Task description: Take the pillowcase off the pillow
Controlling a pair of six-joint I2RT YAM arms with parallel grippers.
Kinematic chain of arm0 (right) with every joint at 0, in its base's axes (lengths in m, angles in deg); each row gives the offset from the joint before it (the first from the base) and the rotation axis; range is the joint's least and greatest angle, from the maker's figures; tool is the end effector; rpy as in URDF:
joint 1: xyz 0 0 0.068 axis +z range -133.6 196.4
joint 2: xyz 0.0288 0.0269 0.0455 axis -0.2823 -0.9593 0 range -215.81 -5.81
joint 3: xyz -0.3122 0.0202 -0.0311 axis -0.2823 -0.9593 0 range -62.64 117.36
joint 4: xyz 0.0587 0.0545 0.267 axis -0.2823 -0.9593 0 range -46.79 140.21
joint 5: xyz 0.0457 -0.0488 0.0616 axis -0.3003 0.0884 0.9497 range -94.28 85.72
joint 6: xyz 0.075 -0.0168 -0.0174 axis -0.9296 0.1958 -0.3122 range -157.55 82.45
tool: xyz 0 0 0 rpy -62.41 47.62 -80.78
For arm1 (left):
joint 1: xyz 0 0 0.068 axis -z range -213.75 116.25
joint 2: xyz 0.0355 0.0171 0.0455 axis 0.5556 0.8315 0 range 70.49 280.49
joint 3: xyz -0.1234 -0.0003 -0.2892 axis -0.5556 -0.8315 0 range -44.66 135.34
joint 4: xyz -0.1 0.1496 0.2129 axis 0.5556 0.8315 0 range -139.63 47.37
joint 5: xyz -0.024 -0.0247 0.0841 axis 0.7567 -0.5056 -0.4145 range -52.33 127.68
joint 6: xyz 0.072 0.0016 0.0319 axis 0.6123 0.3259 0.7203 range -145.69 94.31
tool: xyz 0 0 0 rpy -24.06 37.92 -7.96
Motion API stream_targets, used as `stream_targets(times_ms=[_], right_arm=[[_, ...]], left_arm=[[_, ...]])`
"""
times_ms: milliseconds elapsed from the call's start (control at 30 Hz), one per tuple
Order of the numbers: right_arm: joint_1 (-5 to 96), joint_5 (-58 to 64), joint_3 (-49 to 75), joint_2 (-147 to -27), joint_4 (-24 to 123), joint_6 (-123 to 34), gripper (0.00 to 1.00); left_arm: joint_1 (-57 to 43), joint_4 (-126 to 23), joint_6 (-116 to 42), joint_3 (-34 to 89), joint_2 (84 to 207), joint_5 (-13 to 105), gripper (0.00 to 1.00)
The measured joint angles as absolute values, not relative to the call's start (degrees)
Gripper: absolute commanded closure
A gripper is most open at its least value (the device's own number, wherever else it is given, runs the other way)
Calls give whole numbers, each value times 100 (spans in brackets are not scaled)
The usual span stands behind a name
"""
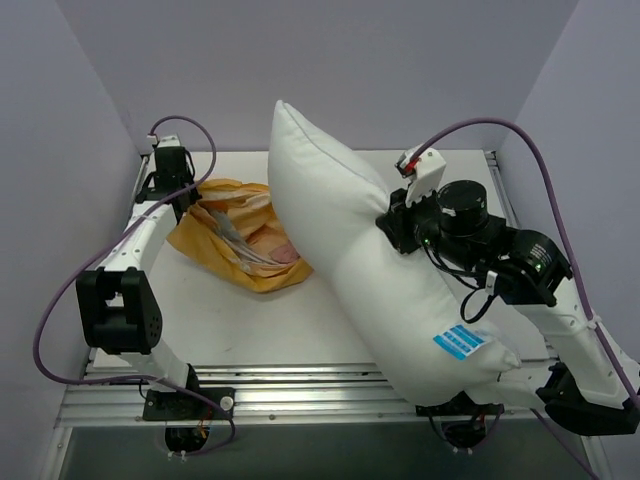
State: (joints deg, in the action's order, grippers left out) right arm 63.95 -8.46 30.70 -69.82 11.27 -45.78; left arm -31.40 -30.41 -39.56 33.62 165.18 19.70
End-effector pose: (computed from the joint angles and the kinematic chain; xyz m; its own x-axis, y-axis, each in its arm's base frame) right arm 0.1555 0.1629 0.5469 -0.2098 -0.0179 -0.9776 -0.6643 0.7362 0.1291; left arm 0.4276 0.0034 0.3220 -0.5144 -0.2070 -0.8322 -0.3450 0.9384 -0.0202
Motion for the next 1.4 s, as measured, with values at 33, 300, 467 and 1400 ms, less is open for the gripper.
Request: stream_targets(times_ms=[33, 300, 467, 1400], right_arm=[[6390, -1078, 3201, -7054, 1127, -4541, 100], [5914, -2794, 3852, -7758, 1282, -4019, 100], [5330, -3502, 4008, -8071, 1656, -3461, 100], [5029, -739, 259, -9520, 5131, -4591, 34]], left_arm=[[-3160, -2934, -3991, 3450, 16562, 2040, 95], [-3118, -2509, -4227, 4792, 16531, 2317, 95], [-3120, -2636, -4400, 4455, 15839, 2361, 94], [-2777, -1255, -5908, -299, 11122, 5266, 7]])
